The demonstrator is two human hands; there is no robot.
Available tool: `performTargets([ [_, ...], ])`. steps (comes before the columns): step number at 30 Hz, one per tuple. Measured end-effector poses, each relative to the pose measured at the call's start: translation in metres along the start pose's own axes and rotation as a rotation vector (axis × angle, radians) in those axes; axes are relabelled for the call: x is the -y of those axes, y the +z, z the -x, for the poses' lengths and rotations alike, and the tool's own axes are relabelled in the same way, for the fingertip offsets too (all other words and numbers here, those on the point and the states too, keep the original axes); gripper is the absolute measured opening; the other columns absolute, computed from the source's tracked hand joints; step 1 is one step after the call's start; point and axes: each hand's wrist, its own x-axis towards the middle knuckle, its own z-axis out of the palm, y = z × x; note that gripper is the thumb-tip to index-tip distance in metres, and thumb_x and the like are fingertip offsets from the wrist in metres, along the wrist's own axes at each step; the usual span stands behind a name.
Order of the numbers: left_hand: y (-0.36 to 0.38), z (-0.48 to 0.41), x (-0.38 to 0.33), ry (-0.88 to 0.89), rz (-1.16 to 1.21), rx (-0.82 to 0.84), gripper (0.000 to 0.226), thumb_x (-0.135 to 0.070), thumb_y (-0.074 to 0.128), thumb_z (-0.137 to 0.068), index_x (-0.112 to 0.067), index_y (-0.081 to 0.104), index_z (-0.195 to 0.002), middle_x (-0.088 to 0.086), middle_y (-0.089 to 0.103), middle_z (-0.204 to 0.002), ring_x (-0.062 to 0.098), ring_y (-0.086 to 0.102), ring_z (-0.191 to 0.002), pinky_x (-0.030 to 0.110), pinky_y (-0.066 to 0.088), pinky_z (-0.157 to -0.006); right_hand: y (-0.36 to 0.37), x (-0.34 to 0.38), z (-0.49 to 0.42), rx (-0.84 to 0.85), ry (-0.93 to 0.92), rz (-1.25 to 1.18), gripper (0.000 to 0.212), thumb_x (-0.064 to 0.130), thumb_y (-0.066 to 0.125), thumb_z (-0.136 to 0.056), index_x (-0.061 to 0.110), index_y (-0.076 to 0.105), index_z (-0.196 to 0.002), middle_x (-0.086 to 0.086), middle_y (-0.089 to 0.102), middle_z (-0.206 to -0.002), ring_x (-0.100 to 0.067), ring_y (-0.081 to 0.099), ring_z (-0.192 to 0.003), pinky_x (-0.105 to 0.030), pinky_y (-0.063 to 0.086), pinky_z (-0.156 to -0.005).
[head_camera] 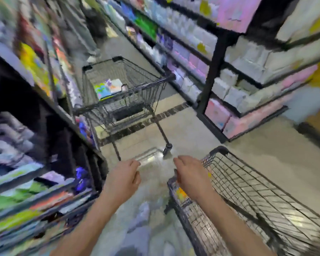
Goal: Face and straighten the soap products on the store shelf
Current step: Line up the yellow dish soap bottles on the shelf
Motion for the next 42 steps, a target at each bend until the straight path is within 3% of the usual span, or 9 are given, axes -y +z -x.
performTargets([
  [9, -0.072, 0.229, 0.083, -0.608, -0.055, -0.174, 0.034, -0.032, 0.040, -0.084, -0.015, 0.067, -0.096, 0.007, 0.067, -0.086, 0.034, 0.066, -0.080, 0.043, 0.056, -0.065, -0.014, 0.224, -0.010, -0.022, -0.627, 0.074, 0.026, 0.020, 0.080, -0.068, 0.015, 0.070, -0.092, -0.004, 0.068, -0.084, -0.029, 0.066, -0.073, -0.033, 0.052, -0.060],
  [16, -0.107, 0.434, 0.145, -1.055, -0.095, -0.251, 0.031, -0.033, 0.046, -0.086, -0.020, 0.070, -0.099, 0.004, 0.070, -0.091, 0.030, 0.068, -0.084, 0.039, 0.056, -0.070, 0.005, 0.442, 0.041, 0.018, -0.963, 0.086, 0.028, 0.025, 0.083, -0.070, 0.015, 0.072, -0.094, -0.004, 0.070, -0.087, -0.029, 0.068, -0.080, -0.033, 0.053, -0.063],
  [20, -0.119, 0.548, 0.177, -1.217, -0.121, -0.319, 0.028, -0.028, 0.053, -0.081, -0.019, 0.075, -0.095, 0.002, 0.072, -0.086, 0.028, 0.069, -0.073, 0.037, 0.056, -0.064, 0.028, 0.552, 0.079, 0.008, -1.089, 0.001, 0.021, 0.022, 0.073, -0.082, 0.013, 0.073, -0.100, -0.006, 0.071, -0.094, -0.032, 0.070, -0.088, -0.038, 0.056, -0.070],
  [22, -0.124, 0.596, 0.189, -1.264, -0.128, -0.344, 0.023, -0.023, 0.064, -0.075, -0.019, 0.075, -0.095, 0.001, 0.071, -0.085, 0.026, 0.069, -0.071, 0.035, 0.056, -0.063, 0.030, 0.606, 0.096, -0.005, -1.164, -0.035, 0.023, 0.023, 0.061, -0.086, 0.012, 0.074, -0.101, -0.007, 0.071, -0.093, -0.032, 0.071, -0.089, -0.037, 0.057, -0.072],
  [25, -0.132, 0.650, 0.205, -1.322, -0.137, -0.367, 0.017, -0.020, 0.072, -0.074, -0.019, 0.075, -0.091, -0.001, 0.071, -0.084, 0.024, 0.068, -0.066, 0.031, 0.054, -0.059, 0.032, 0.678, 0.114, 0.076, -1.214, 0.010, 0.036, 0.026, 0.048, -0.102, 0.016, 0.062, -0.133, -0.004, 0.065, -0.127, -0.027, 0.059, -0.121, -0.038, 0.049, -0.099],
  [29, -0.134, 0.697, 0.237, -1.370, -0.133, -0.402, 0.033, -0.032, 0.046, -0.082, -0.020, 0.075, -0.092, -0.003, 0.072, -0.086, 0.023, 0.068, -0.066, 0.031, 0.054, -0.058, 0.041, 0.752, 0.115, 0.055, -1.250, -0.055, 0.018, 0.020, 0.064, -0.093, 0.012, 0.070, -0.108, -0.006, 0.069, -0.101, -0.029, 0.066, -0.099, -0.040, 0.052, -0.079],
  [31, -0.133, 0.713, 0.258, -1.390, -0.132, -0.403, 0.036, -0.034, 0.042, -0.084, -0.021, 0.074, -0.094, -0.004, 0.072, -0.088, 0.022, 0.068, -0.069, 0.033, 0.054, -0.059, 0.043, 0.790, 0.108, 0.070, -1.282, -0.032, 0.018, 0.021, 0.060, -0.096, 0.013, 0.068, -0.110, -0.006, 0.068, -0.104, -0.028, 0.064, -0.102, -0.041, 0.051, -0.081],
  [35, -0.145, 0.728, 0.315, -1.428, -0.114, -0.390, 0.023, -0.026, 0.058, -0.082, -0.021, 0.074, -0.098, -0.004, 0.073, -0.093, 0.023, 0.069, -0.073, 0.033, 0.054, -0.063, 0.052, 0.862, 0.082, 0.055, -1.340, -0.021, 0.028, 0.024, 0.050, -0.101, 0.016, 0.064, -0.124, -0.004, 0.066, -0.118, -0.025, 0.061, -0.111, -0.039, 0.051, -0.091],
  [42, -0.200, 0.727, 0.449, -1.394, -0.108, -0.374, 0.022, -0.021, 0.073, -0.082, -0.024, 0.074, -0.104, -0.005, 0.073, -0.101, 0.020, 0.071, -0.082, 0.032, 0.056, -0.070, 0.050, 0.959, 0.022, 0.042, -1.335, -0.104, 0.030, 0.027, 0.056, -0.099, 0.015, 0.066, -0.125, -0.002, 0.067, -0.115, -0.025, 0.063, -0.108, -0.037, 0.051, -0.087],
])
